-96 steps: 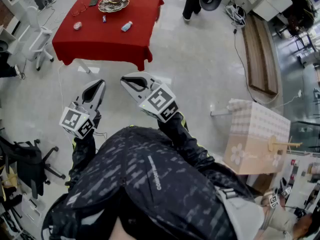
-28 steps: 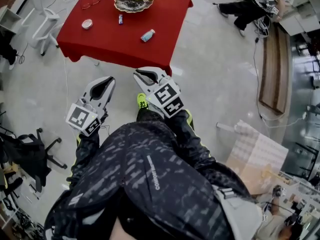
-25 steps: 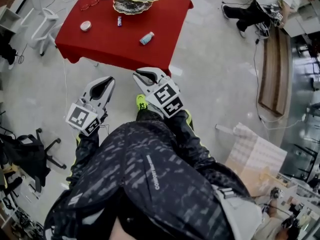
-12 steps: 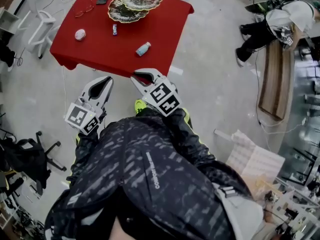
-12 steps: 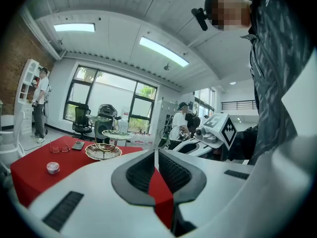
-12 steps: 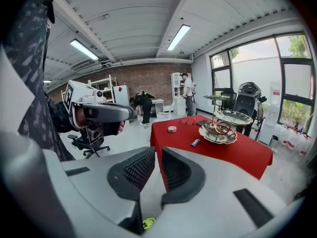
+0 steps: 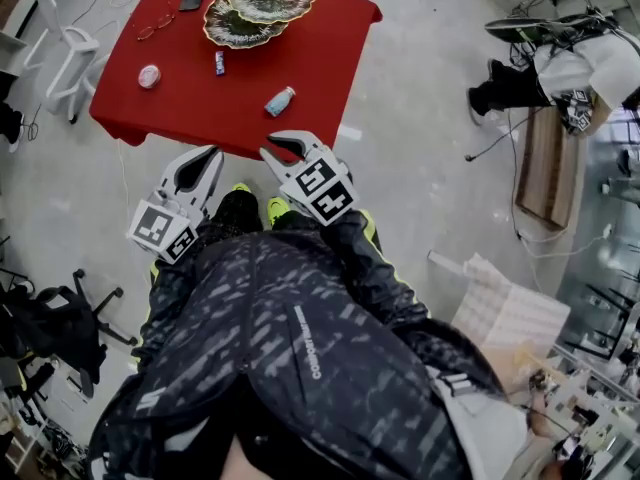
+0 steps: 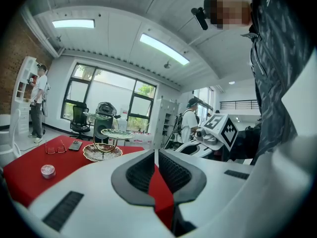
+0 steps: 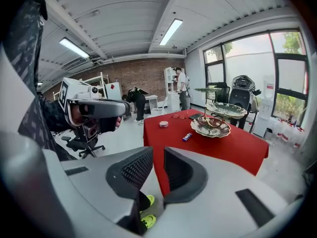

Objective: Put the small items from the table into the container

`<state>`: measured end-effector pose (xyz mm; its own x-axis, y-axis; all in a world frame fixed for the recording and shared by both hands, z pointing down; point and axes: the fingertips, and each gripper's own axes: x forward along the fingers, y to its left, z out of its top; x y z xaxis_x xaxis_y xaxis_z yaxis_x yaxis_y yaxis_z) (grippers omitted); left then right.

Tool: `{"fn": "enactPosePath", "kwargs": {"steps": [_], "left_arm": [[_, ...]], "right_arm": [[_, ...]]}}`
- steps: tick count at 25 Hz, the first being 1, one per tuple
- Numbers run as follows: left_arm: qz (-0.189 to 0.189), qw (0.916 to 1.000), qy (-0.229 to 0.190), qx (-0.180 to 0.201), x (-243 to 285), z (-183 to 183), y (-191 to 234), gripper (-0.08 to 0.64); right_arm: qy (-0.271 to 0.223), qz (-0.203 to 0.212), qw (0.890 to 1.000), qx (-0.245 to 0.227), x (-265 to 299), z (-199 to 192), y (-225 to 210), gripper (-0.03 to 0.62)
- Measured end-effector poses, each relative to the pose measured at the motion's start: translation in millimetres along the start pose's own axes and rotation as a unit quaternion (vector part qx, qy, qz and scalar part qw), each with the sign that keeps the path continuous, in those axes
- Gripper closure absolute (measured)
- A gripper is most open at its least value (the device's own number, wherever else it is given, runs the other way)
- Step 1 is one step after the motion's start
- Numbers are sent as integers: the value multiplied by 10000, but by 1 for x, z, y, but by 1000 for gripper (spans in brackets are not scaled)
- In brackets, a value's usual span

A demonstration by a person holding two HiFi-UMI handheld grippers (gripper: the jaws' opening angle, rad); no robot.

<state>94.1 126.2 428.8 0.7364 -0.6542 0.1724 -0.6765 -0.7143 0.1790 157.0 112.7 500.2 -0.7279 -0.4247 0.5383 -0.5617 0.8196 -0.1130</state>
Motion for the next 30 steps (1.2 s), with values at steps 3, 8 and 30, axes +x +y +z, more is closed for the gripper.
{"fn": "enactPosePath", "kwargs": {"steps": [3,8,30], "left_arm": [[-129,9999,24,48,8,1,11,548],[-444,9990,55,76,28,-2,36,546],[-1403,9881,631,-70,89,-40,128,548]], "right_arm": [[72,-183,9995,244,9,-2,-13,518],[228,-452,9965,664,31,-8,-37,471],[1028,-1651,9443,2654,123,-81,-136,310]]}}
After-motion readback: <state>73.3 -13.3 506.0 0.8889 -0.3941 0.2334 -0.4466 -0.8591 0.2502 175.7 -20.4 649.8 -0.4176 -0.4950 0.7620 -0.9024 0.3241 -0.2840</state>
